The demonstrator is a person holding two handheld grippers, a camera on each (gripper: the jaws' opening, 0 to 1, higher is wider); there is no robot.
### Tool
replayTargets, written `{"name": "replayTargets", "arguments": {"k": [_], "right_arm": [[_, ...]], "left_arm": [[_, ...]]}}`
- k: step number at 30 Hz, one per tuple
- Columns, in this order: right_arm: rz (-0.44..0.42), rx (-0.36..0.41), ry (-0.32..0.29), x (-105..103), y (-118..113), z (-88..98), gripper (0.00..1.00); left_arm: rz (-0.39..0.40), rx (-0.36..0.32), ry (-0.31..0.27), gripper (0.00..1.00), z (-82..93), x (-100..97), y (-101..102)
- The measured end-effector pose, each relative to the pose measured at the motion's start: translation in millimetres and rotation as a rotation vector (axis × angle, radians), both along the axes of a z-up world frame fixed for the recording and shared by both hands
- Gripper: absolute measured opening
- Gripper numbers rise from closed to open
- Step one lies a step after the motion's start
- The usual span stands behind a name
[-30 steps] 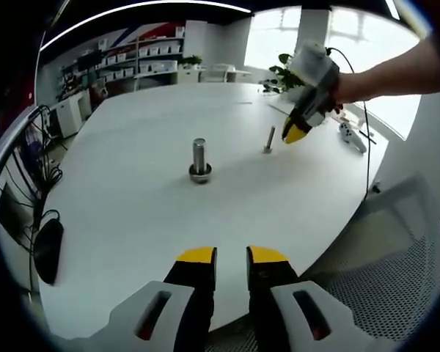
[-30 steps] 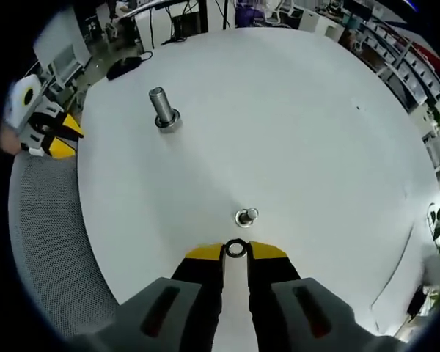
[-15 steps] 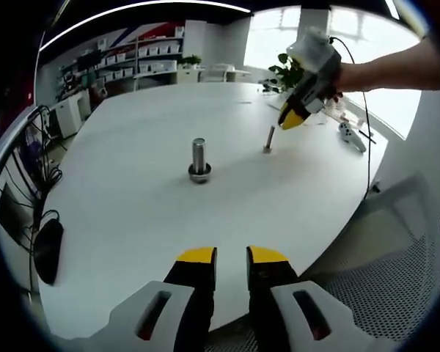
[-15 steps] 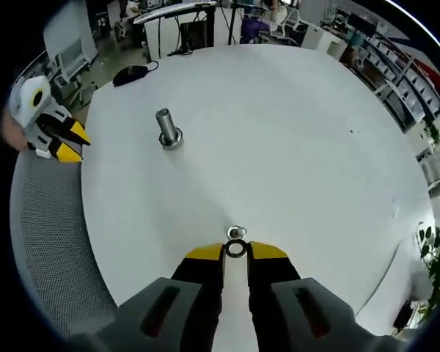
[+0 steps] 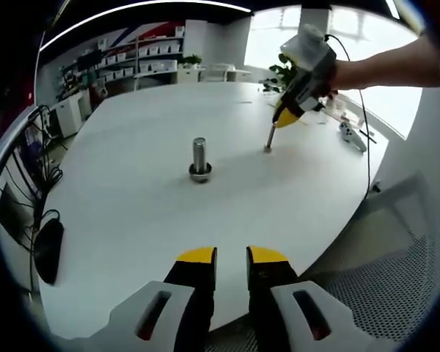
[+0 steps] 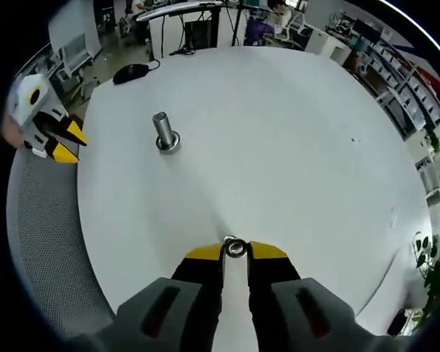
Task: Place the washer onto the threaded stud by aligning its center hole with the stud, sliding it down to the base, and recovering from edge contact or off-axis alignment until the washer reaches the visible bottom stop.
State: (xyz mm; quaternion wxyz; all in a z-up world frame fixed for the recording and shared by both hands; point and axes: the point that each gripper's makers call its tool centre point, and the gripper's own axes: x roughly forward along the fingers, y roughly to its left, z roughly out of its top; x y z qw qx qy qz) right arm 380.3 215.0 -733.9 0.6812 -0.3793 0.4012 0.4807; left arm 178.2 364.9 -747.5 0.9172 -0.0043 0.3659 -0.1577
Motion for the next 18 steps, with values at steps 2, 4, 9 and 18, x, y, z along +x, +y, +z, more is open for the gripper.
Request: {"name": "replayTargets", "arguments": {"k": [2,4,9,18], "right_arm": [[0.002,-0.005,0.003,1,0,-1.8,0.13],[0.006,-0.013,0.007,0,0,-2.5,0.13],[0.012,-0.02,0.01,1,1,-4.9,0.13],[0.018,-0.05,0.032,3,1,-18.4,0.13]], "left_arm": [[0.0,0.0,0.0,0.14,0.1,0.0,0],[0.0,0.0,-0.001,0.14,0.0,0.2,0],[0.001,0.0,-0.001,0.13,0.3,0.3,0],[0.002,0.0,-0.001,0.13,-0.2,0.4,0]]}}
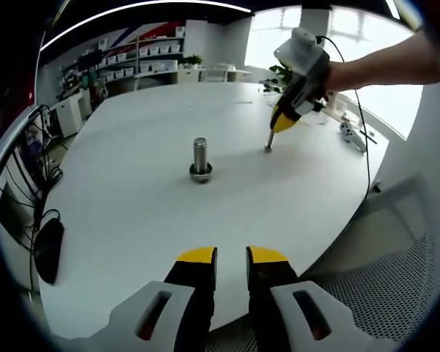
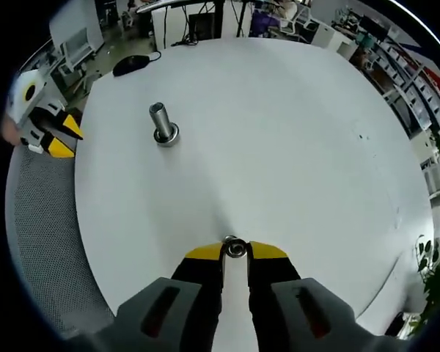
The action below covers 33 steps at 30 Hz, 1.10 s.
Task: Place the washer onto the threaded stud by aligning its center hole with the stud, sliding it down to the base, and recovering from edge contact or off-axis alignment until the washer reaches the visible bottom stop.
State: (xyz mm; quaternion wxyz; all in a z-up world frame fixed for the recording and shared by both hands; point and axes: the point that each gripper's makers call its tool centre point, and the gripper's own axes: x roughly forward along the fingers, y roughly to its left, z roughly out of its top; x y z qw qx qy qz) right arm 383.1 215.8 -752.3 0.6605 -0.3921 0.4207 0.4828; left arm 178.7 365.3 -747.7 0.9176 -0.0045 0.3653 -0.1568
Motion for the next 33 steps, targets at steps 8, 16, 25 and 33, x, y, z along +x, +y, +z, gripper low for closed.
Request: {"name": "replayTargets", "arguments": {"k": [8,16,25,33], "right_arm": [[0.002,-0.029,0.028,1,1,-14.0,0.13],[-0.013,-0.022,0.051,2,6,-24.0,0.09],[0.019,-0.043,0.022,-2,1,-27.1,0.13],[-0.026,-0.002,-0.001,-1,-5,-12.9,0.22]], "left_arm": [[0.002,0.0,0.0,0.13,0.0,-0.2,0],[0.002,-0.002,0.001,0.13,-0.7,-0.4,0],[-0.001,-0.004,0.0,0.13,-0.1,-0.4,-1],[-0.009,-0.005,0.0,0.13,-0.3,-0.6,-2]]}}
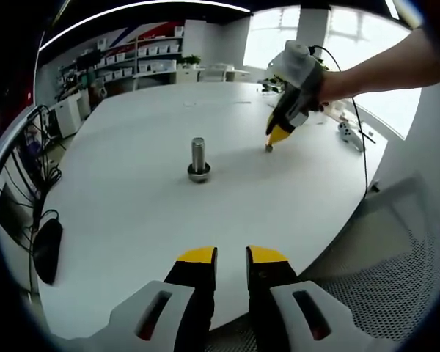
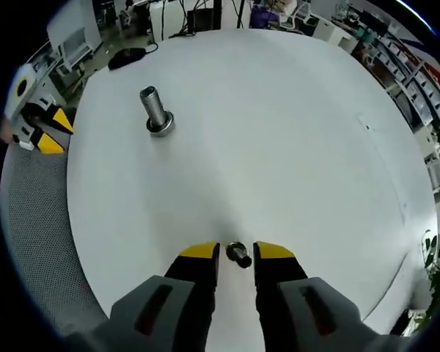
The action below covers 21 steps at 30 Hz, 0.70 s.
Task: Place the washer onto the threaded stud by aligning its center hole with the stud, sliding it down to the base, and recovering from edge contact or off-axis alignment until the washer reaches the visible bottom stop.
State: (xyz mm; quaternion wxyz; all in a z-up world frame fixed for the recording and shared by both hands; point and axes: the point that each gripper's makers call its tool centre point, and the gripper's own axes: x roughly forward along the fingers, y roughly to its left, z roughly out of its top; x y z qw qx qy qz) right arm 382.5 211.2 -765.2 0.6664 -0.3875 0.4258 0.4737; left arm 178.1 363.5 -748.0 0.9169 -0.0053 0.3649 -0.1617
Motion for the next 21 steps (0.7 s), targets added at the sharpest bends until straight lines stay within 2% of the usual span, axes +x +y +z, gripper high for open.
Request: {"name": "replayTargets", "arguments": {"k": [4,10,18,21], "right_arm": [[-0.03,0.035,-0.028,2,-5,10.4,0.25],[-0.064,0.111,-0.064,-6,-12,27.3,0.26],[-0.2,0.257,-0.107,-24,-33,44.9,0.27],[-0.244,0.304,-0.096,-36,-40,47.5,0.28]], "left_arm": [[-0.003,-0.002,0.001,0.13,0.6,-0.4,-1],[0.0,-0.004,-0.001,0.13,0.5,0.0,0],[-0.002,-0.003,0.001,0.13,0.8,-0.8,-1],[0.002,-0.003,0.002,0.13,0.6,-0.7,0]]}}
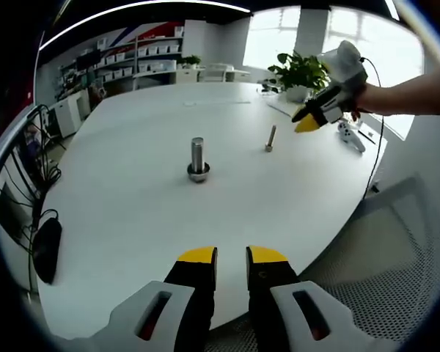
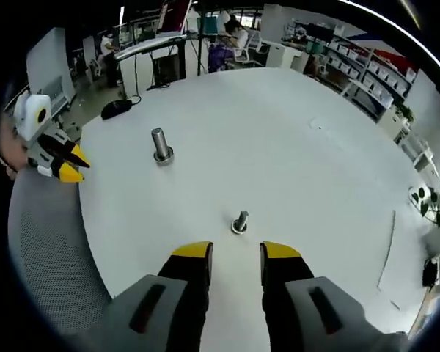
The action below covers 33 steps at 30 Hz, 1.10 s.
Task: Place the washer onto the threaded stud by aligning its center hole with the stud, sliding it down to the base, and recovering from edge contact or off-axis alignment until the washer reaches the visible bottom stop.
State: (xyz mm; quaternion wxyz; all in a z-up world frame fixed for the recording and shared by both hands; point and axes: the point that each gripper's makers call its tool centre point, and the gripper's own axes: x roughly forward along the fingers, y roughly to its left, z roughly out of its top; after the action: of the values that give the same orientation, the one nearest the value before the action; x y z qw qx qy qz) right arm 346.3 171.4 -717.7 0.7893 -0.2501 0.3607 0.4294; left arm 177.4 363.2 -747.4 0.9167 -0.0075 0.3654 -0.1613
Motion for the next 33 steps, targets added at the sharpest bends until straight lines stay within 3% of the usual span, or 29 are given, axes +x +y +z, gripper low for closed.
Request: {"name": "replayTargets", "arguments": {"k": [3,8,19,31,33], "right_arm": [[-0.03,0.043,-0.033,-9,-8,4.9,0.29],[-0.148,0.181,-0.013,-34,-20,8.0,0.3],[-0.246,0.274,0.012,-80,-53,-1.3,0.34],[-0.361,0.357,-0.011,-91,-60,2.0,0.4],[-0.352,0.322,-0.012,-93,-59,-2.7,0.41]], "left_arm": [[0.01,0.008,-0.01,0.13,1.4,0.8,2],[0.01,0.008,-0.003,0.13,0.5,0.0,2],[0.032,0.002,-0.036,0.14,7.3,2.5,5],[0.061,-0.027,-0.075,0.18,15.7,6.9,7],[0.07,-0.019,-0.072,0.18,15.2,7.1,9]]}}
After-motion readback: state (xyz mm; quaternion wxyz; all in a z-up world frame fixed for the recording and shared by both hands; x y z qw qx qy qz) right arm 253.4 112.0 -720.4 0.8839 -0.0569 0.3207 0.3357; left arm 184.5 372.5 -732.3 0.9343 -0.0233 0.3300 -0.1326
